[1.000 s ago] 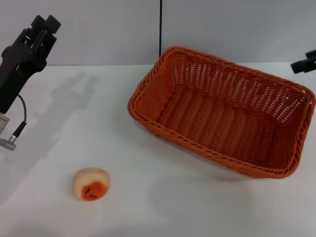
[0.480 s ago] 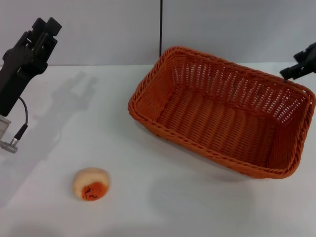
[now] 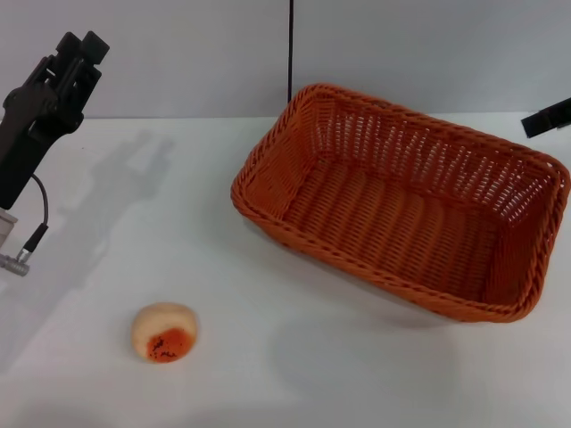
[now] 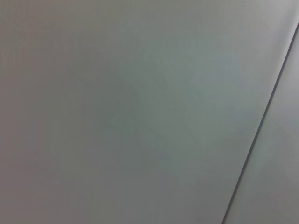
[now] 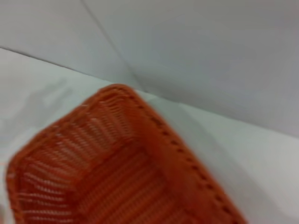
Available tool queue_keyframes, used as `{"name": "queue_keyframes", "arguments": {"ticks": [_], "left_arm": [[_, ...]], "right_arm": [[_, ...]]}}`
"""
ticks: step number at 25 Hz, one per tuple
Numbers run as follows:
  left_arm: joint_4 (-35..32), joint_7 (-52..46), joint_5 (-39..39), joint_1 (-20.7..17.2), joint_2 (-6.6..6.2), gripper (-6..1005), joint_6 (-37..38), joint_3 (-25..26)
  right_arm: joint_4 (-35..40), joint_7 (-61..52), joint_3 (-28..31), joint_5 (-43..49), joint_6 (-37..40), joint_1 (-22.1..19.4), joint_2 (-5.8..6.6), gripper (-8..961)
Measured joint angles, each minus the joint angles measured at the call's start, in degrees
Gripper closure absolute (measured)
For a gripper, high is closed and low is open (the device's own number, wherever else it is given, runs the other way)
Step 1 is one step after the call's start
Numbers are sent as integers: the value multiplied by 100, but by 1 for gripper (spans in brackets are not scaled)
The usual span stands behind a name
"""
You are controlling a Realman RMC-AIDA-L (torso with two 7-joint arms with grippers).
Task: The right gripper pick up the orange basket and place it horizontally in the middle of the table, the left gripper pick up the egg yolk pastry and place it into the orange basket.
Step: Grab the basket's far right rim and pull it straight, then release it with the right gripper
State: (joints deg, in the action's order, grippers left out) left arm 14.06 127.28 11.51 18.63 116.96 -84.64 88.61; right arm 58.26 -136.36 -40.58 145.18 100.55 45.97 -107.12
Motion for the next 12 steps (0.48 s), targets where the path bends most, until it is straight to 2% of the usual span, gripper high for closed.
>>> {"name": "queue_keyframes", "arguments": {"ticks": [12], "left_arm": [[-115, -2, 0, -43, -34, 567, -15, -2]], "right_arm": [[75, -502, 96, 366, 124, -232, 13, 328]]}}
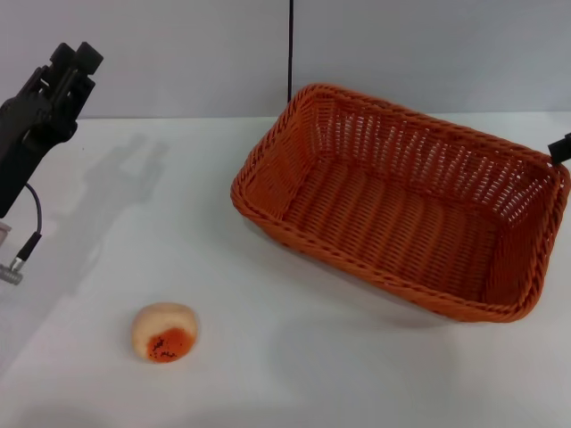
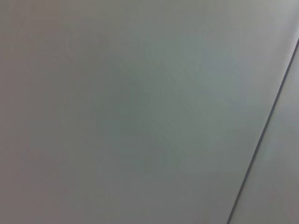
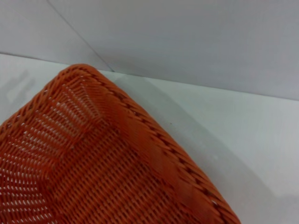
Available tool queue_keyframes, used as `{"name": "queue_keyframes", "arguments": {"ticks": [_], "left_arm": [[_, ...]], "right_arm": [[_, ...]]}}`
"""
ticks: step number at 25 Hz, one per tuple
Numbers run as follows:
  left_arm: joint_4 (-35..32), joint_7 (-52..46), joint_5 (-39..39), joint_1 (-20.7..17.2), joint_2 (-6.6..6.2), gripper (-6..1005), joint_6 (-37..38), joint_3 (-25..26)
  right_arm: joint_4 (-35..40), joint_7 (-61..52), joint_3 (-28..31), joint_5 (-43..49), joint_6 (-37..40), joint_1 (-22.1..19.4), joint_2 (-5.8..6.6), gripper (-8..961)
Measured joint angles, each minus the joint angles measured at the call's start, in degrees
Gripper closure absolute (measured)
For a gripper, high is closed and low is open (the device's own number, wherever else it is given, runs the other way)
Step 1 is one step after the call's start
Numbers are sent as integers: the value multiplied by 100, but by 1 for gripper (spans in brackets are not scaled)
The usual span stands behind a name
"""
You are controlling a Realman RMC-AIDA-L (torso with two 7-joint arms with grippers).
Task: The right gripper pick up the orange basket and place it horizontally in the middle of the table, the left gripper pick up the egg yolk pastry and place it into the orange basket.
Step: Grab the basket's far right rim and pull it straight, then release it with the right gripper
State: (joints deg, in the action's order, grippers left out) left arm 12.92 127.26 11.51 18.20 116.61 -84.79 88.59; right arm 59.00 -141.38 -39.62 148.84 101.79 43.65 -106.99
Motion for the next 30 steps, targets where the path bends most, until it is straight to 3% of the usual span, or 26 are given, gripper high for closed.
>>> {"name": "queue_keyframes", "arguments": {"ticks": [9, 26, 30], "left_arm": [[-35, 0, 0, -57, -6, 566, -24, 0], [-35, 0, 0, -74, -16, 566, -47, 0], [-35, 0, 0, -54, -17, 566, -14, 0]], "right_arm": [[-336, -25, -63, 139, -390, -74, -71, 333], [-1334, 311, -125, 108, -1110, 65, -95, 343], [-1374, 484, -143, 105, -1184, 69, -152, 345]]}}
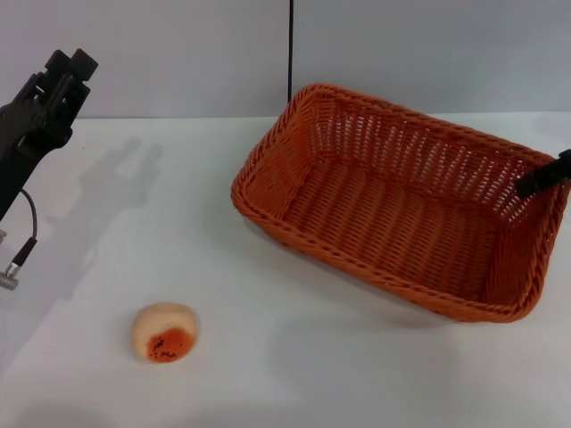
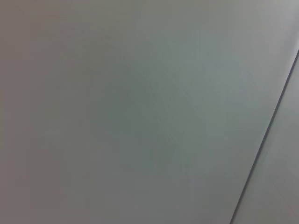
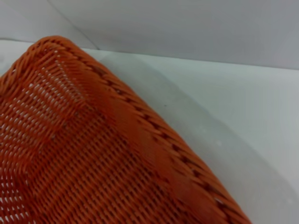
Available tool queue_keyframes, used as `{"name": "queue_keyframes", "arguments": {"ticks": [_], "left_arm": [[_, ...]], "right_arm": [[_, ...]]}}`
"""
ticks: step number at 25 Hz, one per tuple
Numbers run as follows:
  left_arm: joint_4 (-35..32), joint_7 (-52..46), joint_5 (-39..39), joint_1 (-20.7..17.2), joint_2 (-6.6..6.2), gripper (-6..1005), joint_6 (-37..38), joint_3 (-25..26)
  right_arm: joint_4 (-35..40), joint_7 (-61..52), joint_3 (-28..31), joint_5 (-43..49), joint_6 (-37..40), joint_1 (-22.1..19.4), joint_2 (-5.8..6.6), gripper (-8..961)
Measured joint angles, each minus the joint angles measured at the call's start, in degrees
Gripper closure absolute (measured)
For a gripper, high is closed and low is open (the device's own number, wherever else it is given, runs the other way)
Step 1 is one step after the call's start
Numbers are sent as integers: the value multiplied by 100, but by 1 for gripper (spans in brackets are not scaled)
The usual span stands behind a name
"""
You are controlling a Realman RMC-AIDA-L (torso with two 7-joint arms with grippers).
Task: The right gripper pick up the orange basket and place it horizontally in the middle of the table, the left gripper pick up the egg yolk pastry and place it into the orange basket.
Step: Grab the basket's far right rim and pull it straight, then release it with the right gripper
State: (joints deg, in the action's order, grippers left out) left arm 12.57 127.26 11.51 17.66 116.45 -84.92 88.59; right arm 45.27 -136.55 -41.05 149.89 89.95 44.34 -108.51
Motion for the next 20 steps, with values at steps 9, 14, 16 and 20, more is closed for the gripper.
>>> {"name": "queue_keyframes", "arguments": {"ticks": [9, 14, 16, 20], "left_arm": [[0, 2, 0, 17, 13, 567, 28, 0], [0, 1, 0, 20, 28, 567, 29, 0], [-2, 1, 0, 19, 28, 567, 29, 0], [-6, 0, 0, -8, 28, 566, 0, 0]], "right_arm": [[7, 225, 1, 1, -5, -39, -21, 622], [-3, 440, 60, -51, 36, -58, -21, 701], [-3, 478, 71, -103, 42, -76, -20, 733], [-7, 692, 80, -688, 132, -241, 49, 758]]}}
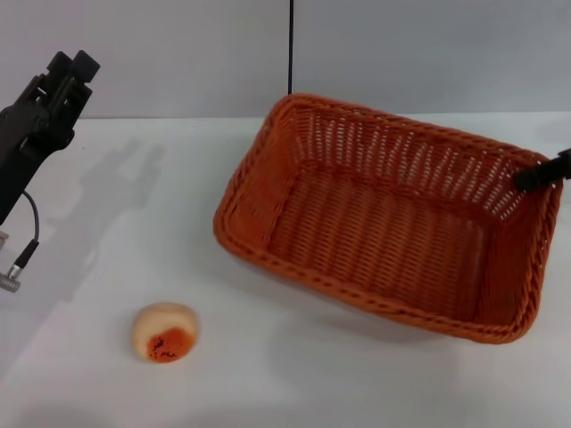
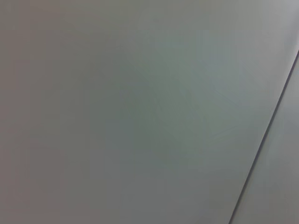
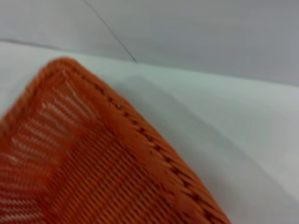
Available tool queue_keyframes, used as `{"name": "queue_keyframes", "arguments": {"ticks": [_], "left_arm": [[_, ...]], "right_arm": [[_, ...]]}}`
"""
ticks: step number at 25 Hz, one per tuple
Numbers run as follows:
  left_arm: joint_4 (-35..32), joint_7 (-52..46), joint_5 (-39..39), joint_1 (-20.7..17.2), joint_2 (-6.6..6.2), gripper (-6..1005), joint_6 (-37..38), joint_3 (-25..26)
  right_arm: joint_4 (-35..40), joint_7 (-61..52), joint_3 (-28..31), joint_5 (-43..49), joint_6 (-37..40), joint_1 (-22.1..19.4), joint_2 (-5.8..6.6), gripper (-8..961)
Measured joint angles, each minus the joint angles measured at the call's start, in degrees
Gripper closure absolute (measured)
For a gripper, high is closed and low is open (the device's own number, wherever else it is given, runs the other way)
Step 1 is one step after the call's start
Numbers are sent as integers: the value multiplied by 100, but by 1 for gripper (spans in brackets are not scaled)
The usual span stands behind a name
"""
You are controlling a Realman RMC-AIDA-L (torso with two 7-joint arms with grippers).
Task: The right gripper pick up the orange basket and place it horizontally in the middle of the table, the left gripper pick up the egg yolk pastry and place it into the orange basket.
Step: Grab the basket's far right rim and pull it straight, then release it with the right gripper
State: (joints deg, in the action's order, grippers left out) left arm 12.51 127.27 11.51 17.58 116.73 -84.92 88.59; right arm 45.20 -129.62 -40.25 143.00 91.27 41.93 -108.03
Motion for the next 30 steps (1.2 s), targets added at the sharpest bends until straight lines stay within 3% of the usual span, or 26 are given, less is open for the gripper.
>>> {"name": "queue_keyframes", "arguments": {"ticks": [4, 9, 19, 30], "left_arm": [[-3, -7, 0, -37, 6, 566, -34, 0], [25, -9, 0, -58, 14, 567, -42, 5], [42, -9, 0, -18, 17, 567, -43, 17], [66, -9, 0, 19, 16, 567, -32, 55]], "right_arm": [[-44, 180, 3, -706, 206, -194, 147, 765], [-86, 310, 104, -1111, 398, -317, 226, 766], [-360, 612, 600, -1406, 911, -329, 394, 766], [-313, 1033, 384, -1371, 1644, -145, 687, 767]]}}
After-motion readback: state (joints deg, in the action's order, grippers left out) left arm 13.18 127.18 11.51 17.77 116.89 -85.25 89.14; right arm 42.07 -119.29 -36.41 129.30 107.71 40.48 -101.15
